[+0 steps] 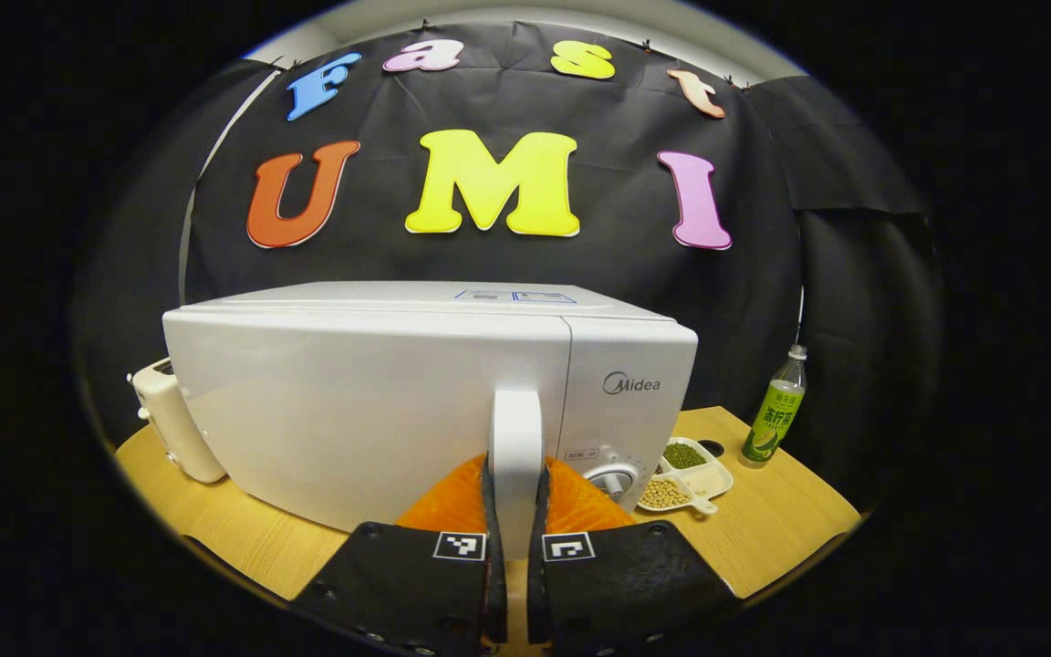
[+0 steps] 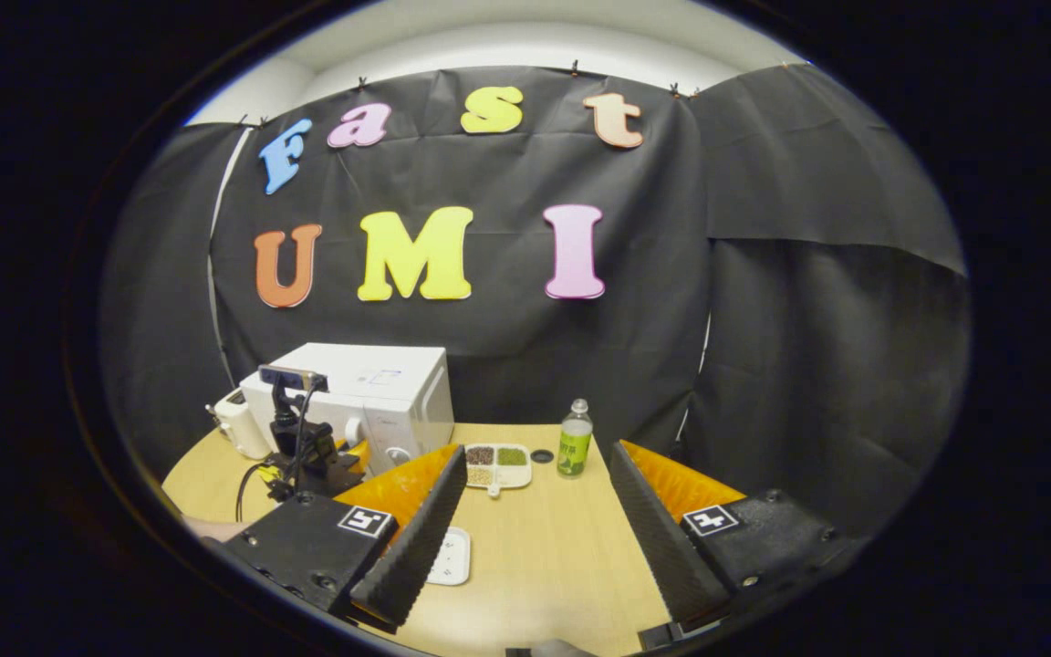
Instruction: Open the microwave oven with the left hand, put the food in, and close the microwave oven.
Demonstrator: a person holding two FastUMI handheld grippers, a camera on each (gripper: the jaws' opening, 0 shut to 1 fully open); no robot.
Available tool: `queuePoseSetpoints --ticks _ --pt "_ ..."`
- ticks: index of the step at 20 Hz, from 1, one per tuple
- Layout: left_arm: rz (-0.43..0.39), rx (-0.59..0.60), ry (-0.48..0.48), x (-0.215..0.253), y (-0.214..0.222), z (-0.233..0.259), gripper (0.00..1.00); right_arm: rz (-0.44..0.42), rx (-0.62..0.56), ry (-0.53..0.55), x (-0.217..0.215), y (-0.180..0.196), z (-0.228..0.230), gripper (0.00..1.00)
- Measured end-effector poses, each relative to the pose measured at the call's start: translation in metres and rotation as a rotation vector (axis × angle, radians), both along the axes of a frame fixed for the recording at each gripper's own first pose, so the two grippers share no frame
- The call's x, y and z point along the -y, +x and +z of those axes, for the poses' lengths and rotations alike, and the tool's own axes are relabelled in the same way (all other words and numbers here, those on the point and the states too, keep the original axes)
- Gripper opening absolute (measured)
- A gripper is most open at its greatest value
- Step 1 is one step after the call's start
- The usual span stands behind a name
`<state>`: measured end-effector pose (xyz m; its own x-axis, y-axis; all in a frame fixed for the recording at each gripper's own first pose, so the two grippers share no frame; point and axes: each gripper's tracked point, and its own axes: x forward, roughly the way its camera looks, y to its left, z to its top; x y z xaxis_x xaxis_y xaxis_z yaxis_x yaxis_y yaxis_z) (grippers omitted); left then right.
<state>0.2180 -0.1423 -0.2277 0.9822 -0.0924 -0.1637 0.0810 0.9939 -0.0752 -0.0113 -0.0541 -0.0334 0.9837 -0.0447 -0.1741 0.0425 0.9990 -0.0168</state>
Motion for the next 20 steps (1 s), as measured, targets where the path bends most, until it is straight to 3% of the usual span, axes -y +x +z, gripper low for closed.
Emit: queuePoseSetpoints --ticks 3,4,8,9,12,13,16,17,18,20 --pt "-0.017 0.014 -0.003 0.002 -0.001 0.000 0.08 0.010 0.004 -0.007 -0.008 0.000 0.006 1.00" --pt "-0.024 0.020 0.005 0.001 0.000 0.001 0.08 0.013 0.009 -0.015 -0.010 0.000 0.008 0.92" --pt "-0.067 0.029 -0.007 0.002 -0.004 0.001 0.06 0.022 0.013 -0.038 -0.017 -0.001 0.012 0.92" --pt "-0.071 0.023 -0.011 0.000 -0.014 -0.001 0.06 0.026 0.015 -0.041 -0.019 -0.002 0.014 1.00" --pt "-0.102 0.068 0.054 -0.007 -0.043 0.001 0.06 0.047 0.018 -0.038 -0.028 -0.001 0.016 1.00" --pt "-0.116 0.049 0.028 -0.010 -0.057 -0.005 0.06 0.058 0.019 -0.038 -0.034 0.000 0.015 0.92" --pt "-0.123 0.012 0.011 -0.031 -0.105 -0.006 0.06 0.103 0.004 -0.033 -0.051 0.007 0.005 0.92" --pt "-0.100 0.004 0.003 -0.043 -0.123 -0.009 0.00 0.120 -0.005 -0.031 -0.059 0.009 0.002 1.00" --pt "-0.078 0.004 0.000 -0.054 -0.136 -0.010 0.13 0.141 -0.012 -0.029 -0.067 0.010 -0.003 0.92" --pt "-0.032 0.016 0.024 -0.084 -0.162 -0.005 0.23 0.194 -0.032 -0.021 -0.089 0.010 -0.013 0.93"
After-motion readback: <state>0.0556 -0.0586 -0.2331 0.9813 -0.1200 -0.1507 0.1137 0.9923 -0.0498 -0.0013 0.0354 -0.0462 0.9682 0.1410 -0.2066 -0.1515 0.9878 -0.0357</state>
